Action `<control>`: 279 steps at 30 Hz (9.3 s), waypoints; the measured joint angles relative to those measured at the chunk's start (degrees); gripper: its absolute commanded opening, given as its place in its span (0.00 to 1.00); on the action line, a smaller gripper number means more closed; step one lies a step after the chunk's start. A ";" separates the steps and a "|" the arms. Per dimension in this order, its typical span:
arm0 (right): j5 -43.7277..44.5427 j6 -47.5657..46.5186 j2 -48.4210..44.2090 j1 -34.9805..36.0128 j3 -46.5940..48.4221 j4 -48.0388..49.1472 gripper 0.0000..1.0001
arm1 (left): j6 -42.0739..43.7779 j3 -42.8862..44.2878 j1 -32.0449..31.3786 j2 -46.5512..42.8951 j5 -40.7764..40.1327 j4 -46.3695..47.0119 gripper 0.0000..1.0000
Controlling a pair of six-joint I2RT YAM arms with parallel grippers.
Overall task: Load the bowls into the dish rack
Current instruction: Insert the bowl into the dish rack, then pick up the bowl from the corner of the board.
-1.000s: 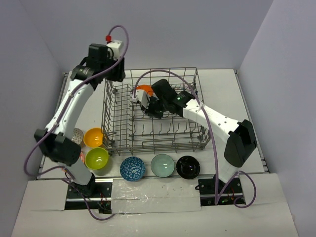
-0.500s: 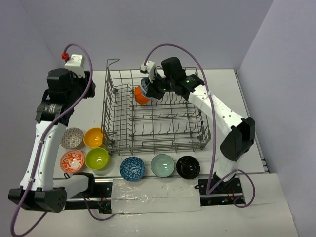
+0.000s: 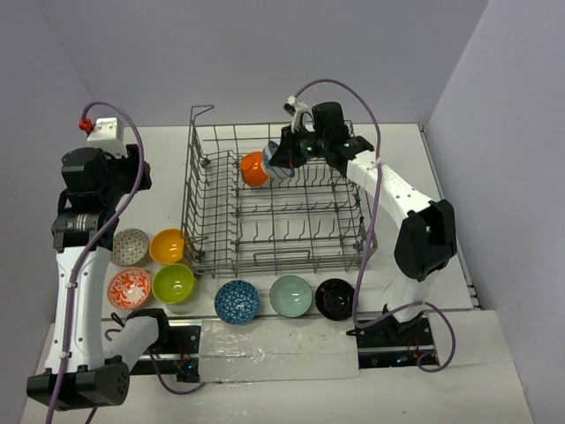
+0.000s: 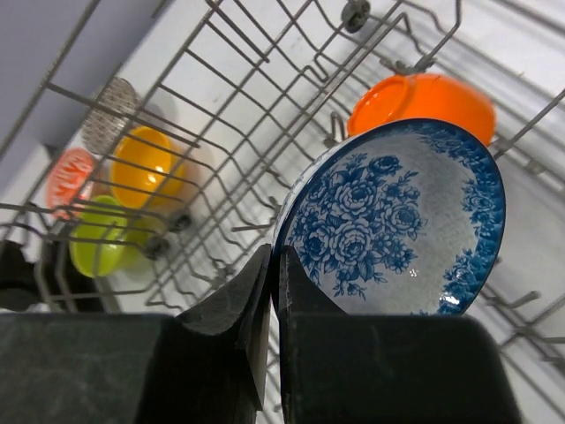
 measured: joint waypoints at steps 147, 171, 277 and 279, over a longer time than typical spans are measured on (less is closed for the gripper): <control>-26.86 60.33 17.70 -18.82 -19.91 78.40 0.03 | -3.41 -12.70 10.45 -5.99 15.37 6.19 0.60; -29.35 48.72 17.77 -21.64 -19.45 60.94 0.07 | -3.41 -12.70 10.54 -6.03 16.04 6.19 0.60; -18.01 -14.71 -23.96 -19.76 -13.49 -7.10 0.52 | 5.44 -14.64 13.97 -1.68 -1.99 -5.09 0.54; -17.86 -15.28 -23.02 -19.76 -13.49 -7.93 0.52 | 5.86 -14.84 16.09 -2.05 -2.27 -5.86 0.54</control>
